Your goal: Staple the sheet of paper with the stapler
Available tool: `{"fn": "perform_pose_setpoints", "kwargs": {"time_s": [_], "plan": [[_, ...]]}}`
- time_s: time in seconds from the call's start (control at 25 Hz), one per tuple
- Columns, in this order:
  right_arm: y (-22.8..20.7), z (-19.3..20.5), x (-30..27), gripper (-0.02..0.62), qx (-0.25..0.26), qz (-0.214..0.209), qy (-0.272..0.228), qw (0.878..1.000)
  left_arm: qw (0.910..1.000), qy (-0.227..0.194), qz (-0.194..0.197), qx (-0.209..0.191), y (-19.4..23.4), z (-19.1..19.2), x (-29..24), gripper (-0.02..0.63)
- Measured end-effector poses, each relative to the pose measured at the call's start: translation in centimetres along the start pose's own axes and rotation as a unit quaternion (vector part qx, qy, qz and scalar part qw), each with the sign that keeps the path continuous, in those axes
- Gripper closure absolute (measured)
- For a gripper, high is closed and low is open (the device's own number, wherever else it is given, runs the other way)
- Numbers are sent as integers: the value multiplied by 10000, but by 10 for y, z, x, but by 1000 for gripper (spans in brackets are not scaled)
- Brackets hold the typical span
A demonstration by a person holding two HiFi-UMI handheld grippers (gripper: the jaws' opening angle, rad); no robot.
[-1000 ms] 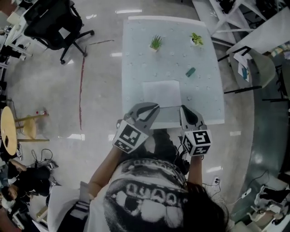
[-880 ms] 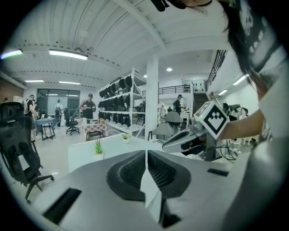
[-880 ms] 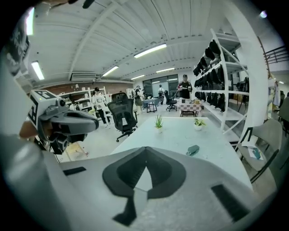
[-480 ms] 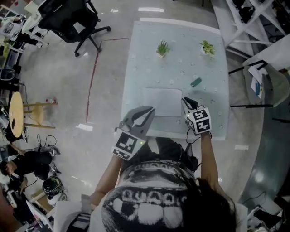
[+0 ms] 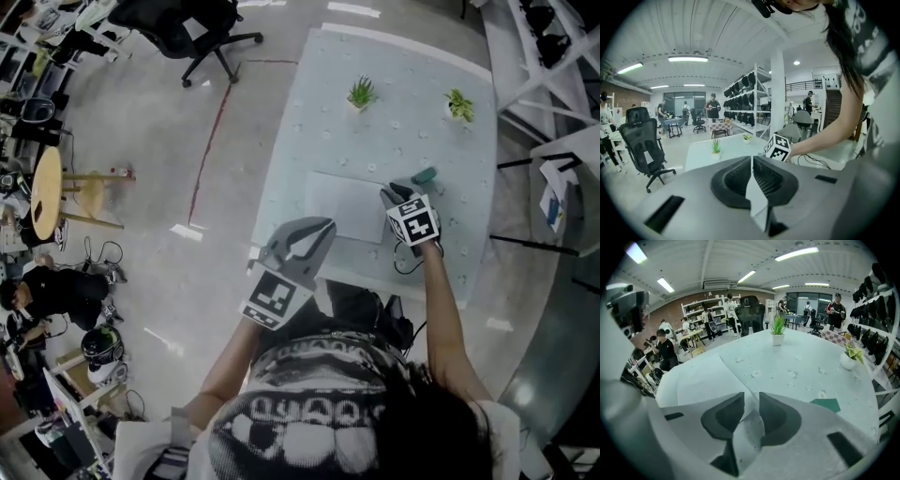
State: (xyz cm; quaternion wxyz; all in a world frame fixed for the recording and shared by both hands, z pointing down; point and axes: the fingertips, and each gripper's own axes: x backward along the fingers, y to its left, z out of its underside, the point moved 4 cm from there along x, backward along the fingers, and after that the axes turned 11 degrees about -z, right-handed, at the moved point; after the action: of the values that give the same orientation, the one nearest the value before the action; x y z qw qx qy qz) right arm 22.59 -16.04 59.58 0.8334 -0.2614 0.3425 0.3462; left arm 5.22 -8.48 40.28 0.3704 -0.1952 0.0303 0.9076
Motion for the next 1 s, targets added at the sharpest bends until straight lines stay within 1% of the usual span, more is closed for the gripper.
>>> {"fn": "perform_pose_setpoints", "kwargs": {"time_s": [0.2,0.32,0.4,0.48,0.56,0.68,0.88,1.0], "plan": [[-4,5,-8,500,73,-140,184,9997,9994,192,-265,124,-3,13,5,594],[-2,7,-7,542,242,-149,204,9994,9986,302,-381,193,-3,21,7,594],[2,9,-6,581,310,-131,183,9993,9981,355,-434,249,-4,25,8,594],[7,11,-4,584,233,-93,105,9996,9978,395,-453,287,-4,27,7,594],[11,14,0,586,-28,-44,-21,10000,9980,390,-407,302,-5,24,6,594],[15,19,10,588,-647,14,-325,9974,9989,318,-216,265,-6,19,5,594],[24,33,29,588,-1579,154,-733,9846,9993,332,176,-2,-3,19,-1,594],[21,46,47,588,-1976,350,-916,9754,9989,195,416,-102,-5,10,-10,594]]}}
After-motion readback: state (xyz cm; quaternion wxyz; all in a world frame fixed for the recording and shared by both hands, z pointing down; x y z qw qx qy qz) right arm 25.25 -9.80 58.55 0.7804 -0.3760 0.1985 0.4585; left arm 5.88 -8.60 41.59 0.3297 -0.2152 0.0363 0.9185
